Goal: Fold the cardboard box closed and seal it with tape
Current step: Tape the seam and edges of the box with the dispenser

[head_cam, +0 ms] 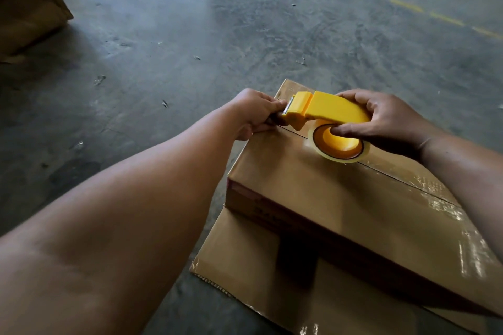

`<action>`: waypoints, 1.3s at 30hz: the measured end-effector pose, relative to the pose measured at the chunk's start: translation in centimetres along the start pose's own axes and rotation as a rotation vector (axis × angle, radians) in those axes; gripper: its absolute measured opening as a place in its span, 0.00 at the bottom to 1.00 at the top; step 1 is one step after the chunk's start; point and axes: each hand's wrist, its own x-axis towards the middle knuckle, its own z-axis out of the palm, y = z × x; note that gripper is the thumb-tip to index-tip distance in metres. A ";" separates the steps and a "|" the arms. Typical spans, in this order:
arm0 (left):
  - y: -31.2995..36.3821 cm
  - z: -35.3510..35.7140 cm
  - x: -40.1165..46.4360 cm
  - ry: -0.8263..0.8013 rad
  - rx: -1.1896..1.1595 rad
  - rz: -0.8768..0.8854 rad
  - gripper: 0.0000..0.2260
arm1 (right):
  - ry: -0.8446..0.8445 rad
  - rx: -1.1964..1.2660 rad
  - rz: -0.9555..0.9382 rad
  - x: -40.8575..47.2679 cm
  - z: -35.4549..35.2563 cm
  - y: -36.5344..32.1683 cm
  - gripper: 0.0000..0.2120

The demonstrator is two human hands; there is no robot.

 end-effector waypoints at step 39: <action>-1.7 -4.6 2.1 0.057 -0.046 -0.052 0.09 | -0.036 -0.304 0.020 1.2 -0.1 -0.8 0.38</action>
